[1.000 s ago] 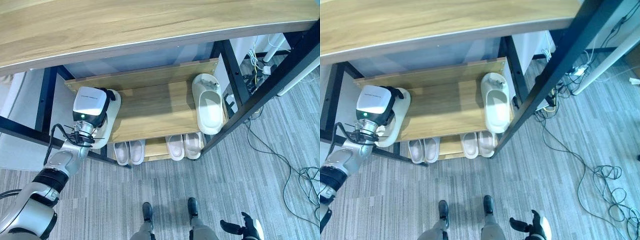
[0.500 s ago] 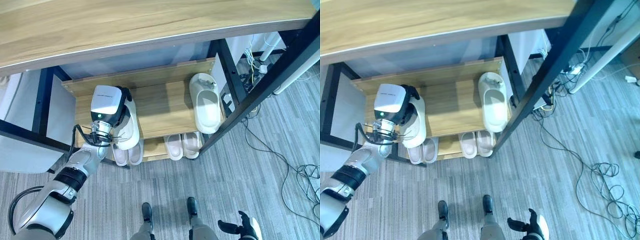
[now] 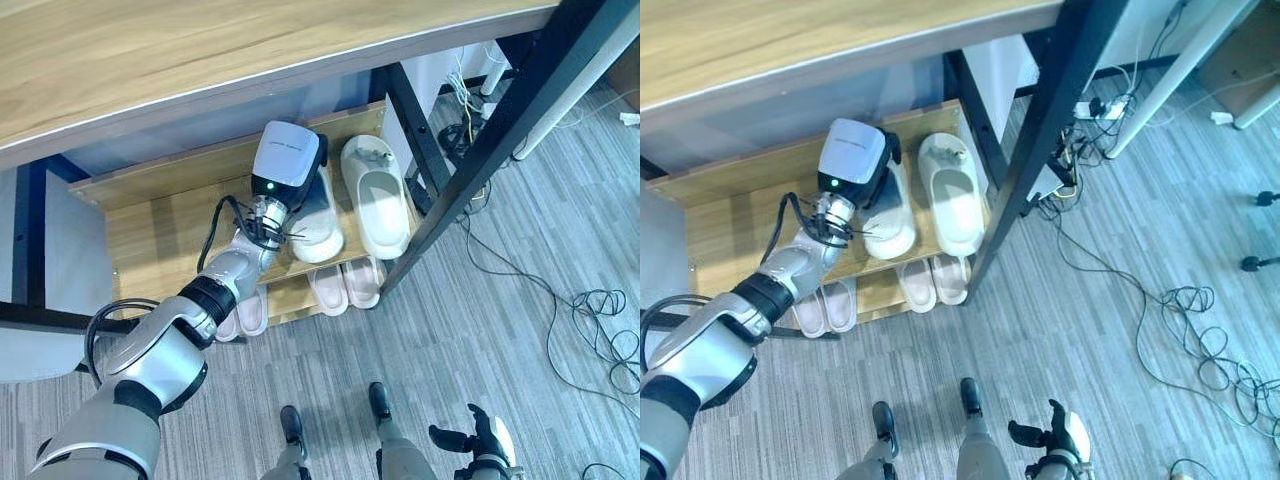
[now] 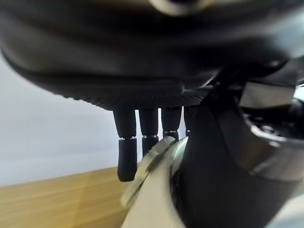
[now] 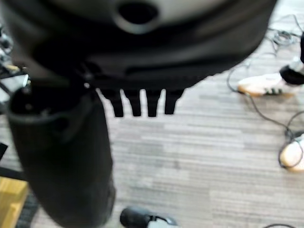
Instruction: Arrange the slippers neatly on the shoe rack.
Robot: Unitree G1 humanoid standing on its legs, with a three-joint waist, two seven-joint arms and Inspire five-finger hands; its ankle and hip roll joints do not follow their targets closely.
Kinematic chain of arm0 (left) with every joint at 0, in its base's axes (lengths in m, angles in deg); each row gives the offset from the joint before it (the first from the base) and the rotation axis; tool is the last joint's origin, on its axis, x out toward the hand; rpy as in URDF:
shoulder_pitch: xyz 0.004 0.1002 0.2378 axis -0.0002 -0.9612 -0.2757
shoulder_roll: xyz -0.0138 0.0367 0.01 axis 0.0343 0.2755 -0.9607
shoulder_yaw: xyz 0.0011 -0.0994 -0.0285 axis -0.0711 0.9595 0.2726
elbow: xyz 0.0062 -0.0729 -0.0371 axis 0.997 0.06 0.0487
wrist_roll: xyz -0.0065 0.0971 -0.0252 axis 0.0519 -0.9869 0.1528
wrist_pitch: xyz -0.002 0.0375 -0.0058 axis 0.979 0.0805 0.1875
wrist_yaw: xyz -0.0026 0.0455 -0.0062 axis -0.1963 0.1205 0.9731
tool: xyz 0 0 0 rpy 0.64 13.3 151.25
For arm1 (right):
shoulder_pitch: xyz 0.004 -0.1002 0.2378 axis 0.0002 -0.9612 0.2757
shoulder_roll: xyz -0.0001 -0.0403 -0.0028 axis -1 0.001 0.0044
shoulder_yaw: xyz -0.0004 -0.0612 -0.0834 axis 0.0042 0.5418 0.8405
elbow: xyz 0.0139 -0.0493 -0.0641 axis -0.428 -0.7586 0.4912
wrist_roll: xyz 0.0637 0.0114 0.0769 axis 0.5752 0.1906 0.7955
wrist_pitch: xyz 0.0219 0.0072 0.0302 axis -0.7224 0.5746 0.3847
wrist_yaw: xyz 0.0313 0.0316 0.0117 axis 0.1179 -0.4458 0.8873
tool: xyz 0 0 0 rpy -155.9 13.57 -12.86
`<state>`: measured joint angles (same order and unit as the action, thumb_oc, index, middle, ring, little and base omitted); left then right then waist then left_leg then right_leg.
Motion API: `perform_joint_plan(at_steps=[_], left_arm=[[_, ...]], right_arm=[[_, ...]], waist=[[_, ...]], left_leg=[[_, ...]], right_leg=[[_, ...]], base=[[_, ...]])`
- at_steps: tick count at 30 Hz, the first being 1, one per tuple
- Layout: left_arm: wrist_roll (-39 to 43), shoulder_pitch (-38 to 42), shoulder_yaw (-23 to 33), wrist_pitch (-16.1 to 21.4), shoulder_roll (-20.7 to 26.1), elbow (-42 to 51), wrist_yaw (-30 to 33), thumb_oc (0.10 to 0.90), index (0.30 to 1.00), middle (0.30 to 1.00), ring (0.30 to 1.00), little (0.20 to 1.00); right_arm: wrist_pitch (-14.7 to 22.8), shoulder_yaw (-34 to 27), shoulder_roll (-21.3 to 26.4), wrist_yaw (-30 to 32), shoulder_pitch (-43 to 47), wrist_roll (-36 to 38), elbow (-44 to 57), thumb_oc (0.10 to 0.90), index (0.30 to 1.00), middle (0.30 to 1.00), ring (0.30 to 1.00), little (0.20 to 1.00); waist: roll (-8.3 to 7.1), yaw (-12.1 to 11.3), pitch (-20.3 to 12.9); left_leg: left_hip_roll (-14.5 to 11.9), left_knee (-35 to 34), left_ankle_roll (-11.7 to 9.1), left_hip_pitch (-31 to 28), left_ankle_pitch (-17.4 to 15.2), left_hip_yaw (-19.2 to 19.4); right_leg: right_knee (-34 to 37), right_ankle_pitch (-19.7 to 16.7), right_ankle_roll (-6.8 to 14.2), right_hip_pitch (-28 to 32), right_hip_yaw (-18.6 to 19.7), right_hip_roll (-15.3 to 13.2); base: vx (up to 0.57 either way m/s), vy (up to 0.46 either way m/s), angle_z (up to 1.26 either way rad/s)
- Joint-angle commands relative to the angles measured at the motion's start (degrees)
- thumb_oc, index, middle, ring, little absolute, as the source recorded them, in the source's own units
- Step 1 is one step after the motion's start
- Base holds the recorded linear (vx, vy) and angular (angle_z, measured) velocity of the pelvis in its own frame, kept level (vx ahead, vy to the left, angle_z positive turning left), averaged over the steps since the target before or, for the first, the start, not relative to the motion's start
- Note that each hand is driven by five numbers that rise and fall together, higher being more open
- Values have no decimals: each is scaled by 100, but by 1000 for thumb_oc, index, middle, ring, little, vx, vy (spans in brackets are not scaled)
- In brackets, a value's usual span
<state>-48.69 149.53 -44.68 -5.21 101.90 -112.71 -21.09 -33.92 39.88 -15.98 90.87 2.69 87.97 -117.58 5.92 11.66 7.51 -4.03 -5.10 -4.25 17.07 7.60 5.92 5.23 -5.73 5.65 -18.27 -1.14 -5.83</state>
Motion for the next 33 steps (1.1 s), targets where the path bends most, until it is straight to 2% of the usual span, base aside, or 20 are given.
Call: perform_joint_plan(at_steps=[1, 4, 8, 9, 10, 14, 17, 28, 29, 30, 33], left_arm=[[14, 1102, 364, -192, -79, -698, 488, 400, 300, 300, 300, 300], [2, 1227, 267, -215, -368, -1052, 470, 400, 300, 300, 300, 300], [102, 1249, 301, -195, -500, -1187, 458, 400, 300, 300, 300, 300], [102, 1246, 302, -195, -501, -1187, 458, 536, 505, 505, 505, 505], [345, 1141, 448, -101, -627, -1124, 473, 800, 900, 900, 900, 900], [692, 852, 648, 62, -628, -940, 521, 800, 900, 900, 900, 900], [888, 661, 801, 120, -817, -835, 584, 800, 900, 900, 900, 900], [829, 467, 801, 168, -883, -564, 465, 800, 900, 900, 900, 900], [908, 444, 841, 219, -884, -434, 428, 800, 900, 900, 900, 900], [1317, 287, 953, 528, -873, -140, 216, 800, 900, 900, 900, 900], [1730, 154, 1115, 710, -822, 160, 167, 800, 900, 900, 900, 900]], right_arm=[[172, -62, 304, 277, -91, 270, 102, 800, 900, 900, 900, 900], [257, -90, 345, 248, -7, 397, 92, 800, 900, 900, 900, 900], [316, -36, 322, 224, 11, 446, 105, 800, 900, 900, 900, 900], [316, -35, 323, 225, 7, 446, 106, 800, 900, 900, 900, 900], [309, -8, 280, 225, -42, 420, 136, 800, 900, 900, 900, 900], [284, -16, 202, 243, -152, 367, 129, 800, 900, 900, 900, 900], [199, 104, 173, 250, -86, 205, 76, 800, 900, 900, 900, 900], [75, 79, 135, 163, -67, 227, -205, 800, 900, 900, 900, 900], [61, 67, 131, 144, -73, 249, -214, 800, 900, 900, 900, 900], [6, 43, 109, 141, -104, 238, -235, 800, 900, 900, 900, 900], [-45, -24, 68, 102, -119, 282, -244, 800, 900, 900, 900, 900]], waist=[[-9, 2, 78], [-33, 15, 66], [-89, 39, 30], [-88, 39, 27], [-117, 63, 23], [-140, 64, -8], [-156, 19, -23], [-145, -38, -24], [-145, -47, -19], [-136, -70, -20], [-124, -99, -35]], left_leg=[[273, 10, 64, 20, -576, -79], [267, 10, 55, 44, -576, -95], [251, 10, 50, 62, -580, -86], [251, 10, 49, 63, -580, -86], [241, 10, 50, 65, -584, -77], [228, 10, 46, 25, -593, -72], [235, 10, 48, -35, -599, -106], [249, 10, 55, -118, -616, -115], [247, 10, 57, -124, -615, -118], [259, 10, 61, -150, -612, -119], [259, 10, 61, -171, -601, -121]], right_leg=[[-23, 172, 330, -205, 123, 72], [-23, 161, 332, -243, 108, 82], [-23, 152, 324, -291, 110, 94], [-23, 153, 324, -292, 110, 94], [-23, 156, 315, -296, 111, 93], [-23, 175, 292, -249, 109, 105], [-23, 194, 267, -188, 88, 111], [-23, 218, 258, -102, 40, 112], [-23, 220, 257, -91, 43, 110], [-23, 218, 257, -63, 45, 104], [-23, 222, 250, -25, 33, 101]], base=[[0, 0, 0], [6, -8, 1], [6, -8, 1], [0, 0, 0], [0, 0, 0], [16, -19, 3], [0, 0, 0], [0, 0, 0], [0, 0, 0], [0, 0, 0], [0, 0, 0]])
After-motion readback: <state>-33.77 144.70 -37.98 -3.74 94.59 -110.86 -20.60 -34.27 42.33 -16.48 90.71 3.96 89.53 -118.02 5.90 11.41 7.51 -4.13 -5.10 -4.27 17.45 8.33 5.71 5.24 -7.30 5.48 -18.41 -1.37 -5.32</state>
